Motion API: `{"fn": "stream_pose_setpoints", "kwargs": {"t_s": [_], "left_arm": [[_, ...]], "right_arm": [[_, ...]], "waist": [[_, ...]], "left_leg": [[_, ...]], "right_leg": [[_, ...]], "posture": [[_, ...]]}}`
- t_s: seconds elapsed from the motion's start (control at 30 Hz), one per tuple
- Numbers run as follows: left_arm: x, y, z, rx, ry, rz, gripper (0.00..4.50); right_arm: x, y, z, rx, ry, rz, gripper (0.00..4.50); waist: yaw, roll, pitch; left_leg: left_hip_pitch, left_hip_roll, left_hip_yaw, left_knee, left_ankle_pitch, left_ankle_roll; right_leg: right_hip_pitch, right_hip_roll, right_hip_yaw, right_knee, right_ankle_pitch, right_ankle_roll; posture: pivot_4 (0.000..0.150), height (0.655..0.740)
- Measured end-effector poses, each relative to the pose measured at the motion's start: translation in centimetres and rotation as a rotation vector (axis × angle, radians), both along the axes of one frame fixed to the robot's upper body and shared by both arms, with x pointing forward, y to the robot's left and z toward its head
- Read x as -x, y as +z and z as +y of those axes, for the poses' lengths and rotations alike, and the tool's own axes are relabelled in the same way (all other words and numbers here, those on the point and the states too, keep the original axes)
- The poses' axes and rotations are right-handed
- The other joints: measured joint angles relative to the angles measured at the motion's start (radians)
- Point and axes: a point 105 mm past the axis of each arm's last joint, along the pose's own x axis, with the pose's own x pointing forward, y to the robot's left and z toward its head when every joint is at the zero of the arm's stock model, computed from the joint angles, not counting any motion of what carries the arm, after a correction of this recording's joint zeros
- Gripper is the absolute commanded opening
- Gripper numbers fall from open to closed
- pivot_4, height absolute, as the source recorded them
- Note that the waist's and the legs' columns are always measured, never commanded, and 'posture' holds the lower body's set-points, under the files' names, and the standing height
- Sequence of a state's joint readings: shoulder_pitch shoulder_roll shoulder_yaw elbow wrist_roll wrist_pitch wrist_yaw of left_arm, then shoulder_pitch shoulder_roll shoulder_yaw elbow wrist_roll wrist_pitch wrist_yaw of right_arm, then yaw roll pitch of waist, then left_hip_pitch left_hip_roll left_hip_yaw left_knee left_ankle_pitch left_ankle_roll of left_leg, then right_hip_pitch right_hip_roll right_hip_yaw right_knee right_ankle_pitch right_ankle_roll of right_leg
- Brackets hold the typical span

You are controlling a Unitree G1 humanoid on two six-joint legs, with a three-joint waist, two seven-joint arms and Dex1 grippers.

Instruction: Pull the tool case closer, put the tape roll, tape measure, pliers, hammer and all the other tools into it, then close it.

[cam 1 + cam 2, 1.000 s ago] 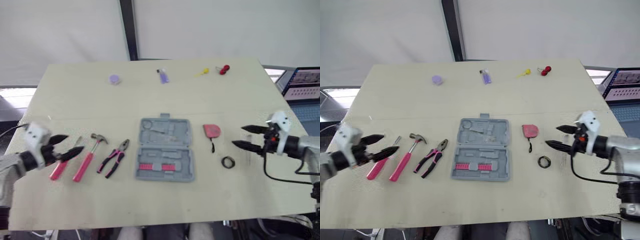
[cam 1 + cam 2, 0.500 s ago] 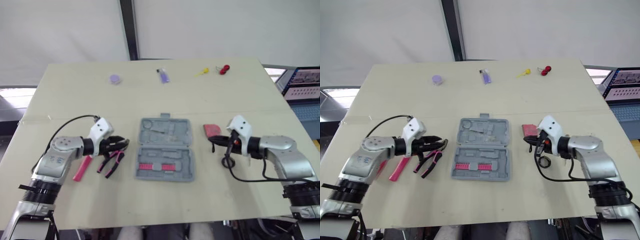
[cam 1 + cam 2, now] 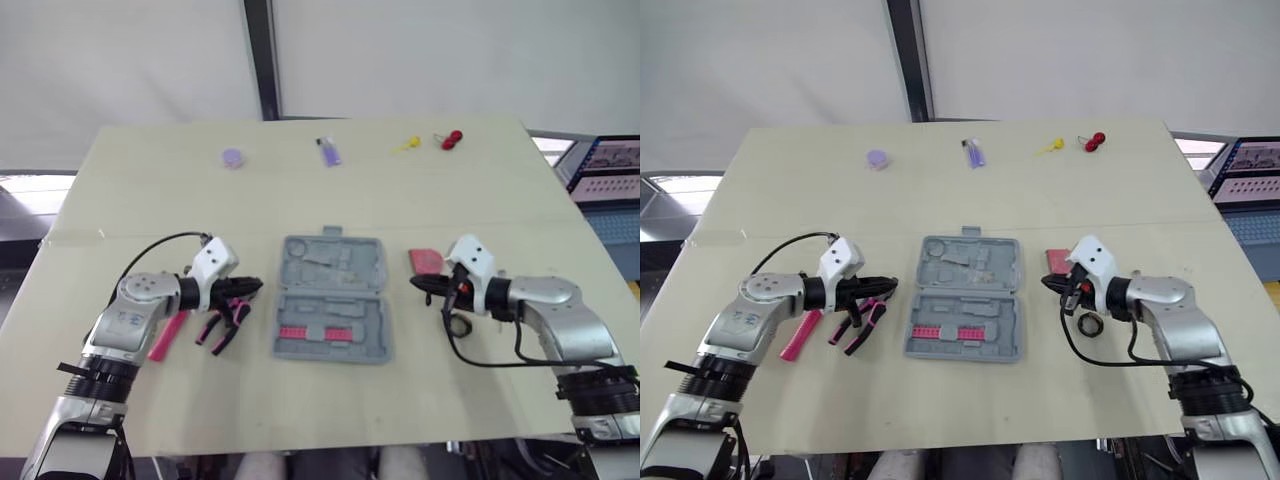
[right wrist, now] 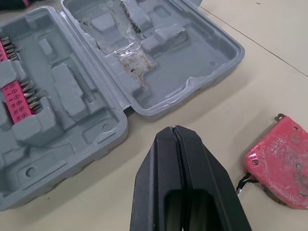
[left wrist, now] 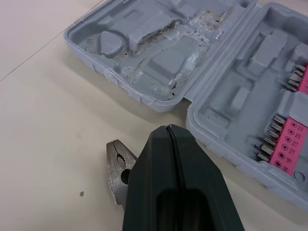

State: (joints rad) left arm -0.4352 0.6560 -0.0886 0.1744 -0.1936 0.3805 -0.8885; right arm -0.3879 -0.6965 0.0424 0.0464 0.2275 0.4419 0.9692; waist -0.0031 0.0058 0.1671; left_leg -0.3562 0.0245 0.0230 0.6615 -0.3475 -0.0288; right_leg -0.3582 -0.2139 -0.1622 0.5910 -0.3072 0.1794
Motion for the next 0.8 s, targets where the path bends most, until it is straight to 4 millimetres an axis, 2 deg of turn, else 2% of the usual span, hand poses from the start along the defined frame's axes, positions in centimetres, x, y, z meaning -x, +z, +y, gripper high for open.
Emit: {"fn": "stream_pose_setpoints", "kwargs": {"t_s": [0.1,0.3,0.4,0.8], "left_arm": [[-0.2,-1.0,0.0,-0.034,0.006,0.015,0.02],[-1.2,-2.0,-1.6,-0.053,-0.003,0.017,0.02],[-1.5,-2.3,-2.0,-0.066,-0.003,0.013,0.02],[-1.7,-3.3,-3.3,-0.041,-0.018,0.034,0.02]], "right_arm": [[-0.1,-0.5,0.5,0.024,0.016,0.016,0.0],[-0.1,-1.8,2.2,0.071,0.062,0.053,0.0],[-0.2,-2.6,2.3,0.108,0.063,0.069,0.0],[-1.0,-3.3,2.3,0.154,0.019,0.06,0.0]], "waist": [[0.0,0.0,0.0],[0.0,0.0,0.0],[-0.002,0.0,0.0],[-0.002,0.0,0.0]], "left_leg": [[0.0,0.0,0.0,0.0,0.0,0.0],[0.0,0.0,0.0,0.0,0.0,0.0],[0.0,0.0,0.0,0.001,0.0,0.0],[0.0,0.0,0.0,0.001,0.0,0.0]], "right_leg": [[0.0,0.0,0.0,0.0,0.0,0.0],[0.0,0.0,0.0,0.0,0.0,0.0],[0.0,0.0,0.0,0.0,0.0,0.0],[0.0,0.0,0.0,0.0,0.0,0.0]], "posture": [[0.15,0.74],[0.15,0.74],[0.15,0.74],[0.15,0.74]]}}
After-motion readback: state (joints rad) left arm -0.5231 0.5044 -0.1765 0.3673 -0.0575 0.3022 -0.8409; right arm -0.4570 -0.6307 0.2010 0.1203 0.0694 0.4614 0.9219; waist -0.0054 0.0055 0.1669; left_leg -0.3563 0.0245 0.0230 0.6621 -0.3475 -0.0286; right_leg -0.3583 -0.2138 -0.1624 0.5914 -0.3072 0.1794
